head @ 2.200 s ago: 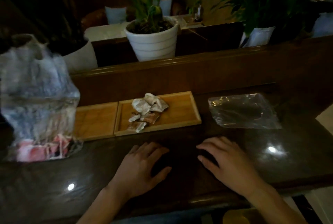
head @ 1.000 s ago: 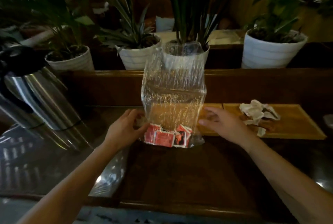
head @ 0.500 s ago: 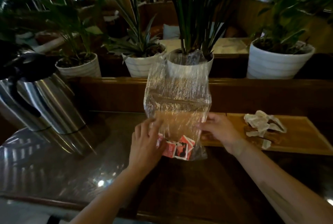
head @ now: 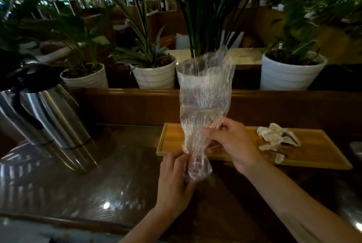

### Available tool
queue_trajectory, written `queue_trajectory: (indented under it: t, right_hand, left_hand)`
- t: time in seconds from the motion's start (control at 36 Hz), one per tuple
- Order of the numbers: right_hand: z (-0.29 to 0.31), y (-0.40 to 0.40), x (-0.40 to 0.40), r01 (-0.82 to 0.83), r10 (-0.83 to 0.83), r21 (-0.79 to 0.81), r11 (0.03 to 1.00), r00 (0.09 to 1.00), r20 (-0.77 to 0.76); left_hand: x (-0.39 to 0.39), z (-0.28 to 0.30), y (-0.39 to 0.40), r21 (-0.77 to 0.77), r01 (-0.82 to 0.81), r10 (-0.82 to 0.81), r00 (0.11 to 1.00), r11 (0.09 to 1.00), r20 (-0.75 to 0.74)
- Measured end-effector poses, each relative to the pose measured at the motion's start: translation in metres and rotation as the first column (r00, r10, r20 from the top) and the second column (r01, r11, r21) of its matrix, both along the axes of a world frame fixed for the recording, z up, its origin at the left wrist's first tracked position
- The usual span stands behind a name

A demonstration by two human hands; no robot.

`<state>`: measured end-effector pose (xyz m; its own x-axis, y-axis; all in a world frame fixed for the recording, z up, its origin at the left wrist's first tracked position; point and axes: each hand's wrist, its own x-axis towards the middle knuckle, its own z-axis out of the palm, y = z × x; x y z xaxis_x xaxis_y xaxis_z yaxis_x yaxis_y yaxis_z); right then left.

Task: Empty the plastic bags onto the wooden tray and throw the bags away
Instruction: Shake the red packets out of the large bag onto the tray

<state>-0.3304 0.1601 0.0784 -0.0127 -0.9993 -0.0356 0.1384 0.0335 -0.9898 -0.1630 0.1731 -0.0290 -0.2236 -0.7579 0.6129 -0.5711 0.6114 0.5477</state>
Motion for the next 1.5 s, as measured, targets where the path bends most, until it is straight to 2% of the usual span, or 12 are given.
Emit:
queue_trajectory:
  t: [0.08, 0.17, 0.28, 0.36, 0.56, 0.69, 0.83, 0.94, 1.03, 1.14, 1.33, 1.5]
  right_hand:
    - [0.008, 0.007, -0.004, 0.015, -0.020, -0.065, 0.998, 0.997, -0.079]
    - [0.016, 0.013, -0.015, 0.058, -0.070, -0.120, 0.991, 0.992, -0.102]
    - [0.026, 0.013, -0.043, 0.306, -0.347, -0.244, 0.920, 0.926, -0.148]
    - [0.033, 0.003, -0.069, 0.400, -0.462, -0.280, 0.873, 0.863, -0.205]
    - [0.018, -0.008, -0.107, 0.320, -0.309, -0.047, 0.946, 0.853, -0.422]
    - [-0.003, -0.005, -0.118, 0.487, -0.436, -0.027, 0.873, 0.754, -0.492]
    - [-0.002, 0.007, -0.128, 0.370, -0.288, 0.086, 0.925, 0.831, -0.476]
    - [0.006, 0.016, -0.130, 0.244, -0.212, 0.002, 0.970, 0.847, -0.487]
    - [0.007, 0.016, -0.131, 0.295, -0.304, -0.094, 0.951, 0.836, -0.457]
    - [0.006, 0.015, -0.135, 0.364, -0.412, -0.196, 0.911, 0.842, -0.349]
    - [0.003, 0.014, -0.137, 0.172, -0.188, -0.167, 0.971, 0.978, -0.085]
    - [-0.002, 0.011, -0.138, 0.167, -0.177, -0.077, 0.983, 0.973, -0.145]
  left_hand:
    - [0.004, 0.008, 0.005, 0.114, 0.042, -0.016, 0.976, 0.993, -0.217]
    - [0.008, 0.023, 0.008, 0.262, 0.134, 0.005, 0.882, 0.956, -0.471]
    - [0.021, 0.037, 0.007, 0.378, 0.320, -0.016, 0.782, 0.869, -0.623]
    - [0.030, 0.046, 0.004, 0.425, 0.364, -0.048, 0.802, 0.829, -0.595]
    - [0.038, 0.057, -0.005, 0.488, 0.431, -0.101, 0.818, 0.759, -0.566]
    - [0.043, 0.065, -0.009, 0.523, 0.464, -0.071, 0.792, 0.715, -0.606]
    - [0.047, 0.067, -0.016, 0.592, 0.454, 0.018, 0.783, 0.666, -0.621]
    - [0.052, 0.069, -0.025, 0.577, 0.402, -0.027, 0.835, 0.711, -0.549]
    - [0.055, 0.070, -0.034, 0.566, 0.286, 0.018, 0.883, 0.774, -0.470]
    - [0.062, 0.071, -0.041, 0.539, 0.185, 0.130, 0.860, 0.822, -0.493]
    - [0.064, 0.067, -0.044, 0.456, 0.074, 0.209, 0.815, 0.887, -0.540]
    - [0.066, 0.060, -0.049, 0.475, 0.043, 0.237, 0.826, 0.879, -0.512]
